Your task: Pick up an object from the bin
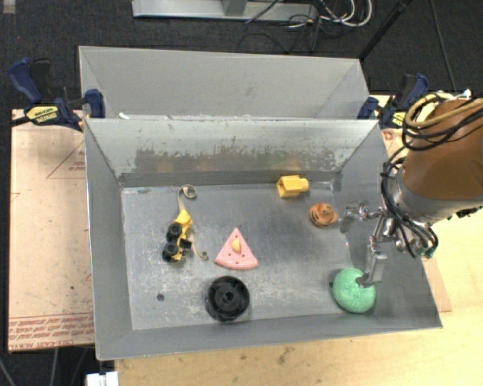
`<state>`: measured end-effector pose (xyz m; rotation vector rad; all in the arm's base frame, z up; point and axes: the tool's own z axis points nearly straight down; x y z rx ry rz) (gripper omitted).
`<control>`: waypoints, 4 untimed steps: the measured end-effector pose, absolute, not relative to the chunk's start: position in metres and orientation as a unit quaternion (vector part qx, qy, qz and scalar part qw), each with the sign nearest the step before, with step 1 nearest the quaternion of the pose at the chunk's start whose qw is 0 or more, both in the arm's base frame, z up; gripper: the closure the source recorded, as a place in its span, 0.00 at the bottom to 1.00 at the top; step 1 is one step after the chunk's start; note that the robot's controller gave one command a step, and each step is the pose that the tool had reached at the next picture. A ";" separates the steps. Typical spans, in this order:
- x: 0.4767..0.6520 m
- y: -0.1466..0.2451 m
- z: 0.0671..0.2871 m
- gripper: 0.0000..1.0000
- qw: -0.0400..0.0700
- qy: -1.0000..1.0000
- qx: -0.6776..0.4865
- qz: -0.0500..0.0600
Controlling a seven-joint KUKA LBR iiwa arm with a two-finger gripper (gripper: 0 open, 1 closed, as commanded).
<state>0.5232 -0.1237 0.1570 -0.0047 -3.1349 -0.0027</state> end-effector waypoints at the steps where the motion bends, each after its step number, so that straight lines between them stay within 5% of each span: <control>1: 0.525 -0.123 0.162 0.00 -0.001 -1.000 0.000 0.000; 2: 0.493 -0.140 0.085 0.00 -0.003 -1.000 0.007 0.000; 3: 0.566 -0.129 0.105 0.00 -0.001 -1.000 0.005 -0.001; 4: 0.519 -0.140 0.103 0.00 -0.001 -0.998 -0.055 -0.001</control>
Offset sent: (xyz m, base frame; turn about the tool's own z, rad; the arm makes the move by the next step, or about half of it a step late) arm -0.0370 -0.0194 -0.0870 -0.0200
